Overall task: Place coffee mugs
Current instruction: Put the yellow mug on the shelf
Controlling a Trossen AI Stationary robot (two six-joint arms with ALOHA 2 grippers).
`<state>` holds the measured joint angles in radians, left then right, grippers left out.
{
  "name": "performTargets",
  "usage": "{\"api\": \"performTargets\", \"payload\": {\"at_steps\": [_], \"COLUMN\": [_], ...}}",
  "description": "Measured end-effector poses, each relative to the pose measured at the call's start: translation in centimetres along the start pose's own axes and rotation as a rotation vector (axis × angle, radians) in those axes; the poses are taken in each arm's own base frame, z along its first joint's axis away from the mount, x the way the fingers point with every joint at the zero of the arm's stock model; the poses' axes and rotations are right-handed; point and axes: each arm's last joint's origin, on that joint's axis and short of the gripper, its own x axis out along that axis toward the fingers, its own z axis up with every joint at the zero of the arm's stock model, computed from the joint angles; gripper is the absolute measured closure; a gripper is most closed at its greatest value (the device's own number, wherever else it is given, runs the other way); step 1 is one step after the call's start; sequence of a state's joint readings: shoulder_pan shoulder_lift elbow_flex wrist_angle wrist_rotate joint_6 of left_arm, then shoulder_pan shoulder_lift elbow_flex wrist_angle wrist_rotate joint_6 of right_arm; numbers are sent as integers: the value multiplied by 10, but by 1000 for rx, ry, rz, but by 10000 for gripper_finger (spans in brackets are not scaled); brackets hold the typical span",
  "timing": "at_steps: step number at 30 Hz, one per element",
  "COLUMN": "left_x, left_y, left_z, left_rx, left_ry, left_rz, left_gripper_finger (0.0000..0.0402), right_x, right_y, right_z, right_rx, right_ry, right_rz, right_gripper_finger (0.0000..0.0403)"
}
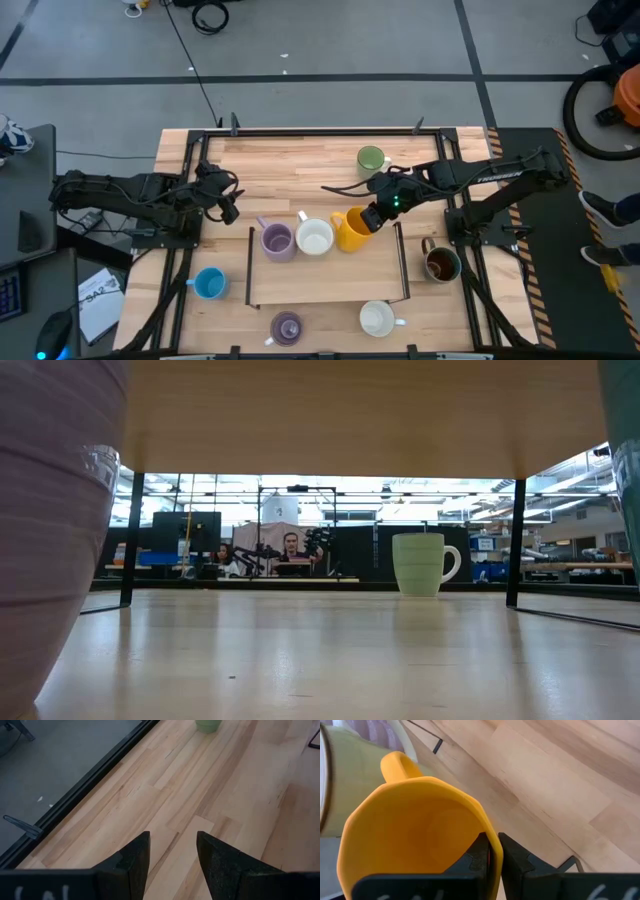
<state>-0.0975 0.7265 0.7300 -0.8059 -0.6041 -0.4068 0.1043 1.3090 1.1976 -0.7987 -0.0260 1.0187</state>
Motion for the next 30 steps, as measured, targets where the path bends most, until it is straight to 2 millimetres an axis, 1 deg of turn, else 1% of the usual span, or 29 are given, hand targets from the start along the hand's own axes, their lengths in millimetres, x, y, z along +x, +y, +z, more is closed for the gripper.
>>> {"api": "performTargets", "payload": {"at_steps": [9, 22, 30], "left_x": [0, 0, 0], "left_y": [0, 0, 0], "left_z": [0, 0, 0], "left_rx": [2, 2, 2], "left_ry": [0, 0, 0], "left_rz": [0, 0, 0], "left_gripper_finger": [232, 232, 232], "right_x": [1, 1, 1], "right_y": [0, 0, 3], "right_z": [-1, -1, 1], "right_rx": [0, -1, -2], "right_ry": [14, 28, 11], "right_rz": [2, 13, 41], "right_gripper_finger": [343, 334, 299]}}
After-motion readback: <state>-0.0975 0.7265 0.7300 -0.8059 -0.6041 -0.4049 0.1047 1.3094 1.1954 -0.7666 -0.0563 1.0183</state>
